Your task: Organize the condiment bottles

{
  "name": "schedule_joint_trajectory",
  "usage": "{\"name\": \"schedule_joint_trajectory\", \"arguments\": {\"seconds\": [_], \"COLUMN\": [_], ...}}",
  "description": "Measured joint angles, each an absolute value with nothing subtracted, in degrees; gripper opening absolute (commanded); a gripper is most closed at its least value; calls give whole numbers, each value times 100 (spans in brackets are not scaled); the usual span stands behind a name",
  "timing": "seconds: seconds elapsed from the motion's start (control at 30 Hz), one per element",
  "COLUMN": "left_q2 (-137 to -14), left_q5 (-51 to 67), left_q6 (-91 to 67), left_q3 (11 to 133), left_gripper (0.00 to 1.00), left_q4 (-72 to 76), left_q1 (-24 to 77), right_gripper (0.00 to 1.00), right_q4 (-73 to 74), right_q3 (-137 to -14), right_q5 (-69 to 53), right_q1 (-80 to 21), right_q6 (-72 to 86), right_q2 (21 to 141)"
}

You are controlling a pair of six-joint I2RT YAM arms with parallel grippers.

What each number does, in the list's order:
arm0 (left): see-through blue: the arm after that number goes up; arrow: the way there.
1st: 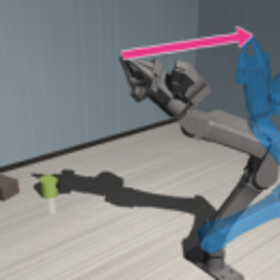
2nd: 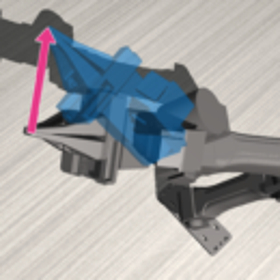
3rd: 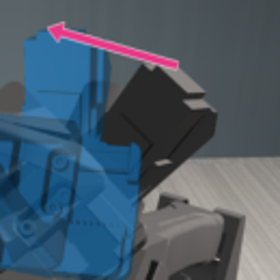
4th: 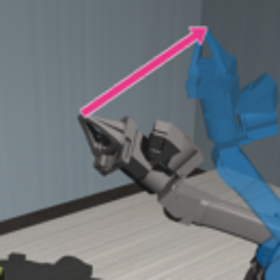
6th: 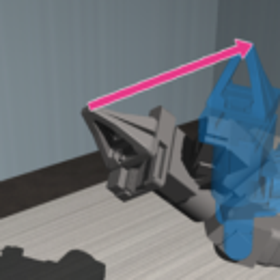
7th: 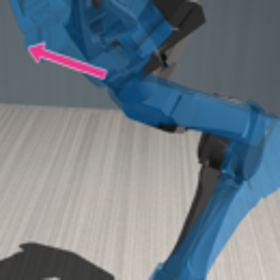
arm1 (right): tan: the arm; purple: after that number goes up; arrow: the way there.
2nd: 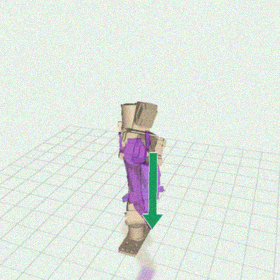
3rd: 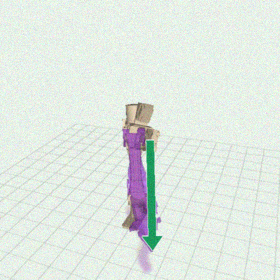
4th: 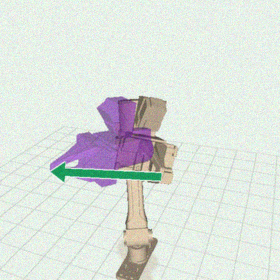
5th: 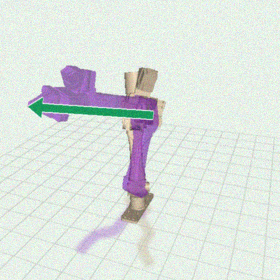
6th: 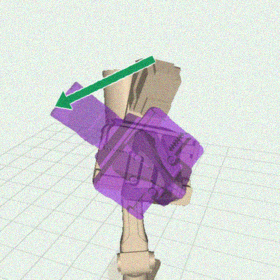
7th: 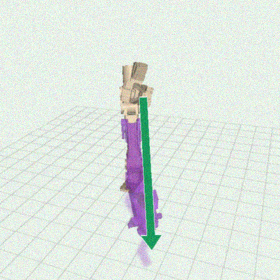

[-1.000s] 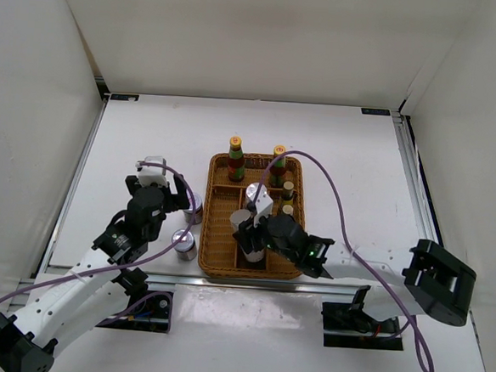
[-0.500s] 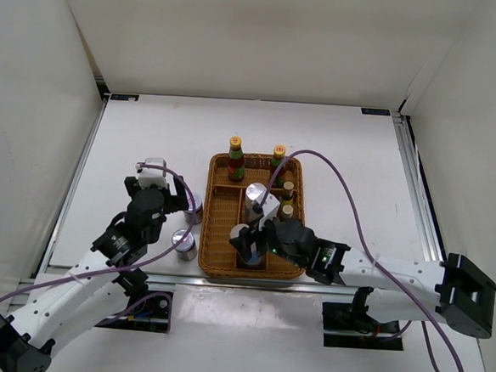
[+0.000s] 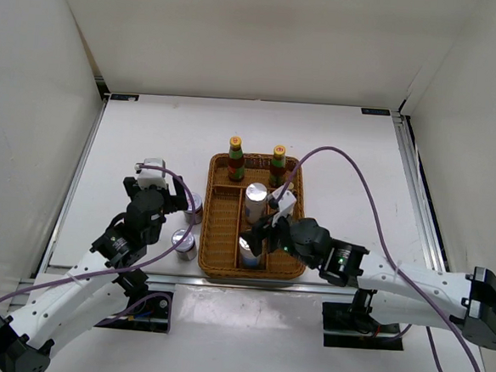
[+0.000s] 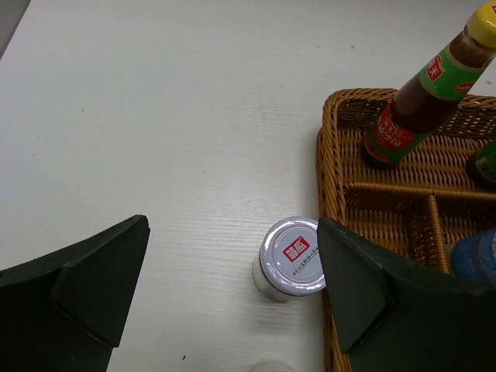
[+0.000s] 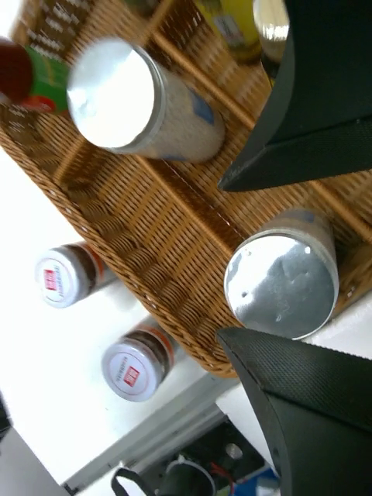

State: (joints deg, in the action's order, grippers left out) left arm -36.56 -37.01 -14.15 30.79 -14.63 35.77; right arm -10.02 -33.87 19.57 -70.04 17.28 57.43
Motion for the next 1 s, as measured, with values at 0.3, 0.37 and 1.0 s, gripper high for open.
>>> {"name": "schedule_joint_trajectory", "arguments": {"seconds": [0.3,0.37,1.0], "left_q2": [-4670,-5339,-7485], "left_q5": [-2974,-2751,-1487], "left_q6": [-1555,-1708,-2488], "left_q3": [3664,4130,4790], "left_gripper": [100,100,90], "left_q4": [-1763,-1966,-2576], "left_q1": [3575,3500,2668], "right_gripper": [81,81,85], "right_q4": [537,792,1859], "right_q3": [-5555,-6136,-5752], "right_q5": [2526,2641,2862], "right_q1": [-7004,-7004,-7004], "right_q6": [1020,1017,1494], "right_q2": [6235,6364,5522]}}
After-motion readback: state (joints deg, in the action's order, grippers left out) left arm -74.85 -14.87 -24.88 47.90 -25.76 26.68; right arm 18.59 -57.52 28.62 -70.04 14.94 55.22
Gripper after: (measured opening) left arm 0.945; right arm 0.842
